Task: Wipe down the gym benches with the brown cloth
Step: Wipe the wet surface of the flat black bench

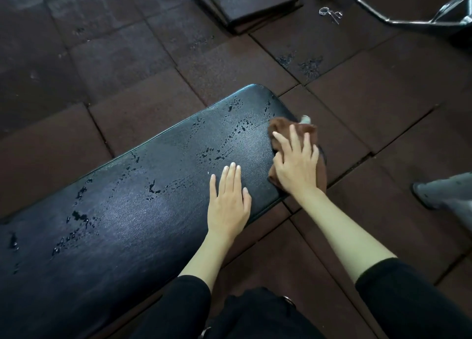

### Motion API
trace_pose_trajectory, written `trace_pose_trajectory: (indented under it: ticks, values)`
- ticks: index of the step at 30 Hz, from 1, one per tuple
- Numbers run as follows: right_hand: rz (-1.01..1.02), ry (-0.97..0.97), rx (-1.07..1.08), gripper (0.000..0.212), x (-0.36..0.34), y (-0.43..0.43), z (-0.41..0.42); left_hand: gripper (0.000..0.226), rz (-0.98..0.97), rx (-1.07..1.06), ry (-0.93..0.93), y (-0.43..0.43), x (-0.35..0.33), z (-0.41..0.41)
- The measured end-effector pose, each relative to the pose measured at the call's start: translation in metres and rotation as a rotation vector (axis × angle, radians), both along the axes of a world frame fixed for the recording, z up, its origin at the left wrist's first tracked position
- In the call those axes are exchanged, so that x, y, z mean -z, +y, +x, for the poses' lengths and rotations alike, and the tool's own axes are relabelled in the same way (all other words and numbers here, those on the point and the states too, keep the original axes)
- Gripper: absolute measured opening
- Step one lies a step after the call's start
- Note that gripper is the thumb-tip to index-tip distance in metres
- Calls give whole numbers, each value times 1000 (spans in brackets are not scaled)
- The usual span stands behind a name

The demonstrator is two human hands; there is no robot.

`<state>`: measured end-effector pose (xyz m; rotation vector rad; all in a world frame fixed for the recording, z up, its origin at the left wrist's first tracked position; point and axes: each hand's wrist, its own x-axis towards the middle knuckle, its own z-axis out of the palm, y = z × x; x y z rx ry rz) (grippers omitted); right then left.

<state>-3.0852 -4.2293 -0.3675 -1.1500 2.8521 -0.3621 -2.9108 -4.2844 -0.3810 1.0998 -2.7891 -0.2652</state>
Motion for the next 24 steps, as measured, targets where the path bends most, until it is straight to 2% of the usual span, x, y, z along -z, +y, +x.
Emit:
trace_pose_trajectory:
  ticks: [3, 10, 15, 24]
  values:
    - [19, -50, -119, 68, -1, 8, 1, 55, -4, -2, 17, -1, 0, 1]
    - [-2, -85, 153, 66, 0, -21, -4, 53, -58, -106, 72, -20, -6, 4]
    - [-21, -129, 260, 65, -4, -58, -25, 44, -112, -63, 118, -29, -4, 6]
    - [20, -56, 29, 65, -4, -129, -31, 46, -108, -117, 125, -30, 0, 6]
